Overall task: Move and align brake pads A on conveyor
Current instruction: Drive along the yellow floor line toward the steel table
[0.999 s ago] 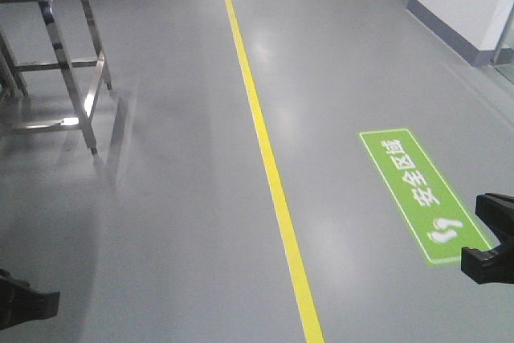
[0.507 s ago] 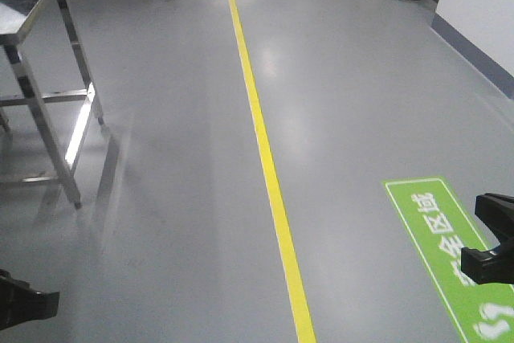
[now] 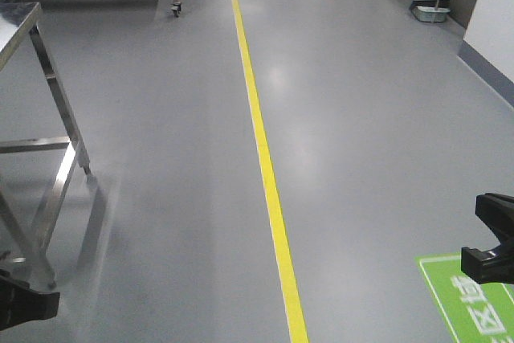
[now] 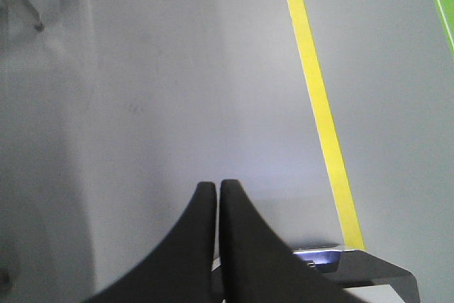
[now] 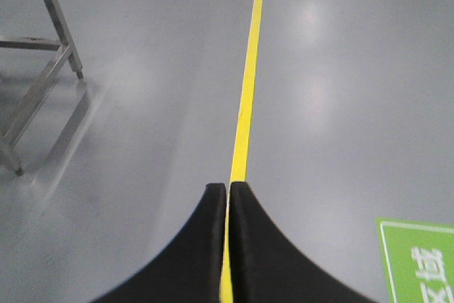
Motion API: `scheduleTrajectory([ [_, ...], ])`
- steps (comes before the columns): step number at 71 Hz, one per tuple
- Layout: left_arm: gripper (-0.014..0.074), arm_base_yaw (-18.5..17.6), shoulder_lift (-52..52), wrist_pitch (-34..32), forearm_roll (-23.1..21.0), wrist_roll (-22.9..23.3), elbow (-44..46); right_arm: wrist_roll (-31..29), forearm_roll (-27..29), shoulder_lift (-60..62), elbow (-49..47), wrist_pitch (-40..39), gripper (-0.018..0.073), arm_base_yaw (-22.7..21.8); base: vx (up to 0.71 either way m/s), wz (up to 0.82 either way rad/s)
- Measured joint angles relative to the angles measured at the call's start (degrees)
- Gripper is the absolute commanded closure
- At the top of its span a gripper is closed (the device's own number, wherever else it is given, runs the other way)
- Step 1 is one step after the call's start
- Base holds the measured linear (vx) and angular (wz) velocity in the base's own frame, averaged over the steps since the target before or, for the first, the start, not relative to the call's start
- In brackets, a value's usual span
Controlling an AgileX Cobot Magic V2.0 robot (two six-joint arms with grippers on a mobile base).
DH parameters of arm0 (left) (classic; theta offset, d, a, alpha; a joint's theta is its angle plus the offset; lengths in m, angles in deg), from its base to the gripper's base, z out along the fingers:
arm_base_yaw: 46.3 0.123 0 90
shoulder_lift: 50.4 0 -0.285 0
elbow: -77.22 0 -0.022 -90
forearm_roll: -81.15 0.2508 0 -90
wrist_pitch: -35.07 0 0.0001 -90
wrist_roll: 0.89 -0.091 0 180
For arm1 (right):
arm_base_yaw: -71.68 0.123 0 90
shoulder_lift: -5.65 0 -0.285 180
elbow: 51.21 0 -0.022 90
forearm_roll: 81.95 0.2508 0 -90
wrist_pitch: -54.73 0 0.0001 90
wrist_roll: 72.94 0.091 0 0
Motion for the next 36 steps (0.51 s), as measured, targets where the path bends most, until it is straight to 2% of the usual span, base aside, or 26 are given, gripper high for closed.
scheduleTrajectory([
  [36, 0.0602, 0.0, 0.0, 0.0, 0.0, 0.0, 0.0, 0.0, 0.0, 0.0, 0.0, 0.0, 0.0567, 0.0, 0.68, 0.03],
])
